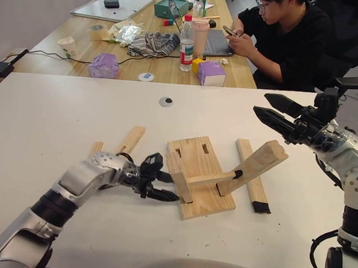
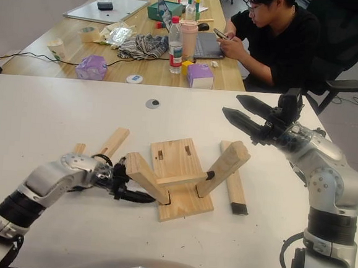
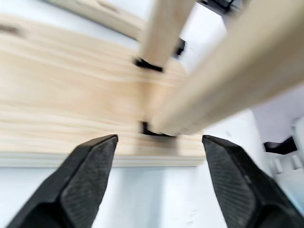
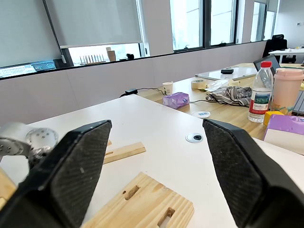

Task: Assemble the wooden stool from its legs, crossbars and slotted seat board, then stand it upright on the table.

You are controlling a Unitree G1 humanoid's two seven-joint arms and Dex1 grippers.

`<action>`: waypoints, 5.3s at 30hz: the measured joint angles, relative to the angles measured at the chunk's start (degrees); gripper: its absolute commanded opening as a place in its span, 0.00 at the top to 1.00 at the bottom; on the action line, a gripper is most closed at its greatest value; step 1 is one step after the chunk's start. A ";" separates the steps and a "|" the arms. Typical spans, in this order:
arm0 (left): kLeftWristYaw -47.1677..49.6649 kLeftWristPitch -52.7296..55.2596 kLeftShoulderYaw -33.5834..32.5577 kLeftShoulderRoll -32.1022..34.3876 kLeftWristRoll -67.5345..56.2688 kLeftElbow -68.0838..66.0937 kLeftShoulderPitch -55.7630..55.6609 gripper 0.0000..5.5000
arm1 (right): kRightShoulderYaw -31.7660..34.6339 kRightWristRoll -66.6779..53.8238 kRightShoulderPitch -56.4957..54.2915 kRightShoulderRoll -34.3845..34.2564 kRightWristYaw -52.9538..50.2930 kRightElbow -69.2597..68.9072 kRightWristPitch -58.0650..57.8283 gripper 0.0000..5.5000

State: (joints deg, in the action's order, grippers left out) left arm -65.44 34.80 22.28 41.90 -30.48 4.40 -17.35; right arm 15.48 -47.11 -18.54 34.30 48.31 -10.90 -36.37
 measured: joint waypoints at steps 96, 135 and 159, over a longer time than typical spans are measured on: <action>-4.54 -39.68 -1.07 -1.26 9.79 -20.68 3.25 0.26 | -24.08 33.26 11.94 -12.26 -19.44 9.40 17.22 0.36; 11.75 -61.92 -9.75 -12.69 34.15 -65.32 -17.03 0.26 | -29.34 31.61 16.95 -6.01 -12.51 0.63 7.43 0.36; 7.50 -39.76 -15.76 -10.99 23.70 -24.80 5.98 0.26 | -21.83 33.33 21.58 3.54 -0.28 -5.42 11.63 0.36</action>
State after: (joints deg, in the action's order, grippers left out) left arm -57.95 -4.96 6.52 30.90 -6.78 -20.39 -11.37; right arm -6.34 -13.78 3.04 37.84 48.03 -16.32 -24.73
